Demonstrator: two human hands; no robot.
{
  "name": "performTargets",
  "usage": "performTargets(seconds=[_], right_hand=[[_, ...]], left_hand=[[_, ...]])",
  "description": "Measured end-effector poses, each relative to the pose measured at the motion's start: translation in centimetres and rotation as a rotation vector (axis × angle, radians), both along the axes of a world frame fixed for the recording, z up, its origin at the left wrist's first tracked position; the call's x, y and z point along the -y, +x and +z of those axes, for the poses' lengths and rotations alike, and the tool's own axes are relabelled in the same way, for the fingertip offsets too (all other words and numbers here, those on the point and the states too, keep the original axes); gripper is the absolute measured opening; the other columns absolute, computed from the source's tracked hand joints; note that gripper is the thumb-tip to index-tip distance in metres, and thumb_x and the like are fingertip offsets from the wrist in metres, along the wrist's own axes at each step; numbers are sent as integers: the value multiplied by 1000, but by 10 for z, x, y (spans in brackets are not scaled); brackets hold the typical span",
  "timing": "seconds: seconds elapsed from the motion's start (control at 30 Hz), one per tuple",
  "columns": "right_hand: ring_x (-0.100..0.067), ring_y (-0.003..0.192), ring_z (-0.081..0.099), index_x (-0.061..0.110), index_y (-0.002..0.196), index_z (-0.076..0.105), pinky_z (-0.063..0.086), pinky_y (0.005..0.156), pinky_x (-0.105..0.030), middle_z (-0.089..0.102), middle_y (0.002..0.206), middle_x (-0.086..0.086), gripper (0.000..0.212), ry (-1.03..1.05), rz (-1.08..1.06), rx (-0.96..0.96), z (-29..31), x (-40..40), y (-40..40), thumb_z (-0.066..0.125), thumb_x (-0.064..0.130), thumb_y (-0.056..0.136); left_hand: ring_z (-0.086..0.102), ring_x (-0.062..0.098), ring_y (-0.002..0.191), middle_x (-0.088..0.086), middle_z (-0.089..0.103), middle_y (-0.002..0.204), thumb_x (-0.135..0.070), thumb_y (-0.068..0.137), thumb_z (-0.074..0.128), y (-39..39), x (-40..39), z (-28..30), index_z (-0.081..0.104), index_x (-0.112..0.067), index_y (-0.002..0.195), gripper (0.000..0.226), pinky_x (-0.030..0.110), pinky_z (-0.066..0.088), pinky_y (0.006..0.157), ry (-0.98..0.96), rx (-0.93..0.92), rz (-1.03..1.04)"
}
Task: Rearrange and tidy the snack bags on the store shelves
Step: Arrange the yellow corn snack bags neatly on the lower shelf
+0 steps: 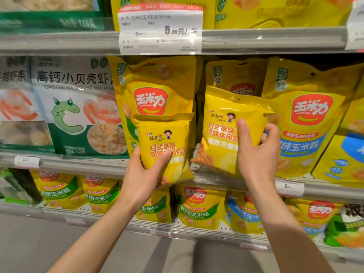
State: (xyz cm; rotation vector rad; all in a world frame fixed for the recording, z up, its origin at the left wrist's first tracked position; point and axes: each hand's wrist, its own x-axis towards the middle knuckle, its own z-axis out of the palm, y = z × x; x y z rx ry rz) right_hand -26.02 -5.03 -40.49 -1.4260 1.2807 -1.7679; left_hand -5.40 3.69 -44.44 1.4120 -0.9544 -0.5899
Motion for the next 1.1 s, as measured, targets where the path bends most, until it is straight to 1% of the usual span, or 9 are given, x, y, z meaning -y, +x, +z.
performTargets(seconds=[0.07, 0.2, 0.33, 0.4, 0.47, 0.57, 0.63, 0.8, 1.1], right_hand=[[17, 66, 60, 14, 105, 59, 43, 62, -2, 71, 86, 9, 33, 89, 106, 56, 3, -4, -8, 68, 44, 96], [-22, 89, 79, 11, 110, 75, 63, 87, -45, 82, 96, -6, 37, 472, 499, 241, -1, -13, -11, 69, 44, 95], [-27, 91, 79, 12, 111, 76, 60, 92, -51, 81, 99, -11, 35, 585, 644, 333, -7, -21, -9, 66, 42, 98], [-28, 94, 79, 13, 115, 75, 59, 95, -53, 81, 102, -11, 35, 600, 660, 367, -10, -23, -8, 64, 42, 98], [-27, 98, 78, 15, 120, 73, 58, 96, -52, 81, 105, -11, 36, 614, 680, 383, -13, -24, -6, 62, 42, 100], [-25, 97, 79, 15, 120, 72, 60, 92, -47, 81, 104, -9, 34, 581, 702, 358, -16, -27, -3, 60, 40, 101], [-24, 97, 79, 15, 122, 71, 61, 92, -47, 81, 104, -7, 34, 561, 683, 341, -18, -27, -3, 61, 40, 101], [-19, 94, 79, 23, 121, 70, 64, 80, -40, 82, 102, -2, 29, 541, 658, 337, -21, -27, -3, 61, 42, 100], [-28, 101, 77, 21, 121, 73, 59, 94, -55, 80, 109, -4, 42, 714, 503, 349, 0, -29, -2, 71, 49, 90]], left_hand=[[74, 5, 94, -17, 75, 105, -61, 78, 73, -3, -1, 2, 63, -37, 115, 46, 32, 63, 74, 13, 34, -11], [69, -8, 95, -15, 73, 109, -58, 87, 63, -17, -1, 6, 63, -31, 120, 43, 11, 52, 74, 31, 83, -80], [58, -27, 83, -25, 65, 96, -51, 100, 50, -30, -1, 9, 61, -31, 112, 25, -3, 41, 70, 56, 63, -166], [58, -24, 101, -30, 67, 108, -72, 93, 46, -31, 1, 11, 60, -40, 117, 43, 5, 41, 93, 117, 19, -216], [59, -7, 123, -27, 65, 128, -93, 77, 46, -31, 3, 8, 54, -47, 133, 73, 32, 40, 114, 168, -59, -277], [60, -26, 95, -31, 61, 120, -83, 74, 61, -40, -4, 18, 42, -44, 133, 72, 4, 48, 87, 163, -39, -374], [68, -16, 93, -18, 66, 121, -70, 64, 76, -44, -3, 20, 40, -32, 138, 91, 6, 53, 72, 154, -58, -400], [75, 8, 100, -12, 74, 118, -54, 57, 89, -47, 7, 20, 43, -32, 139, 97, 39, 60, 91, 179, -82, -362], [74, 17, 106, -4, 77, 117, -22, 82, 84, -56, 4, 36, 48, -27, 138, 67, 39, 62, 89, 287, -285, -382]])
